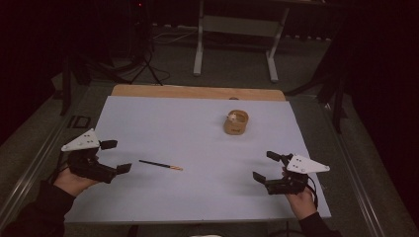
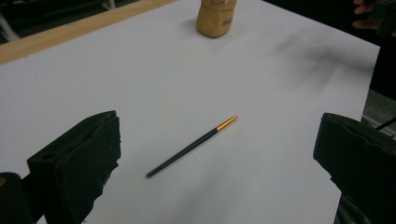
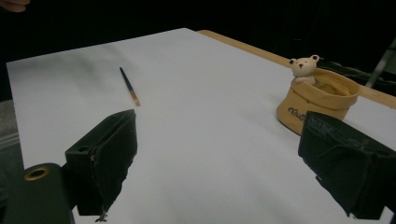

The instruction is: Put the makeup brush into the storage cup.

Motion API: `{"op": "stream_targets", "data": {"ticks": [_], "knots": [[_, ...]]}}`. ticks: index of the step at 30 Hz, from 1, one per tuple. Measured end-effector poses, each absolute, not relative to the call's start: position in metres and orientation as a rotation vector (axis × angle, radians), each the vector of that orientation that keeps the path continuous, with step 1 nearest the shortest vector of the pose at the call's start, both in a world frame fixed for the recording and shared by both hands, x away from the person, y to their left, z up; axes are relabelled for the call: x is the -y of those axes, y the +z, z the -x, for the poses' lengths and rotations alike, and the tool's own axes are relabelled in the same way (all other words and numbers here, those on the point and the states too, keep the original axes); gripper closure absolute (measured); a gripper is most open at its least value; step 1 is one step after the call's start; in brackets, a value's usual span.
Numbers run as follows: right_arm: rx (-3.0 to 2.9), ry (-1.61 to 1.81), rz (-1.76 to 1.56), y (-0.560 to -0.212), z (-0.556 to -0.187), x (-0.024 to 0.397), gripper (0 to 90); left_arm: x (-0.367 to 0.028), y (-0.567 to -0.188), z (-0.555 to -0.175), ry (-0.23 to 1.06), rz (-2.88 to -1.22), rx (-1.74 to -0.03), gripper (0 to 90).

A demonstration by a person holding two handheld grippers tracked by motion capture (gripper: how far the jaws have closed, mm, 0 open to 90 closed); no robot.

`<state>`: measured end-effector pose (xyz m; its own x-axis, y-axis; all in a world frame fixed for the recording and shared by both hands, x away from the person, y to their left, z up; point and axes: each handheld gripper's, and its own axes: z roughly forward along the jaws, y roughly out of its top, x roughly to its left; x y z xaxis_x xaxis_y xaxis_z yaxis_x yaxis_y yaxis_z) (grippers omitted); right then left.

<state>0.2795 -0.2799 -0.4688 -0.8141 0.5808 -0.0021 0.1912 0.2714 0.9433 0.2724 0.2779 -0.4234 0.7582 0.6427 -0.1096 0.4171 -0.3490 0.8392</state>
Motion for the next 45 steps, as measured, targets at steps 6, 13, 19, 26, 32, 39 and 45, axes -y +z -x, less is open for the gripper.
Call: {"op": "stream_targets", "data": {"ticks": [6, 13, 19, 26, 32, 39, 45], "knots": [[-2.204, 1.561, -0.701, -0.469, -0.28, 0.279, 11.8, -0.272, -0.416, -0.283, 0.285, -2.032, -0.773, 1.3], [-2.207, 1.564, -0.7, -0.469, -0.28, 0.279, 11.8, -0.264, -0.413, -0.294, 0.242, -2.103, -0.731, 1.3], [-2.212, 1.564, -0.7, -0.469, -0.28, 0.278, 11.8, -0.25, -0.413, -0.307, 0.211, -2.201, -0.675, 1.3], [-2.215, 1.569, -0.701, -0.47, -0.28, 0.278, 11.8, -0.237, -0.412, -0.318, 0.185, -2.254, -0.613, 1.3], [-2.217, 1.567, -0.702, -0.47, -0.281, 0.278, 11.8, -0.227, -0.416, -0.328, 0.161, -2.324, -0.573, 1.3], [-2.221, 1.569, -0.7, -0.471, -0.281, 0.278, 11.8, -0.213, -0.421, -0.334, 0.147, -2.407, -0.505, 1.3], [-2.225, 1.572, -0.695, -0.471, -0.281, 0.277, 11.8, -0.207, -0.426, -0.339, 0.117, -2.456, -0.454, 4.8]]}}
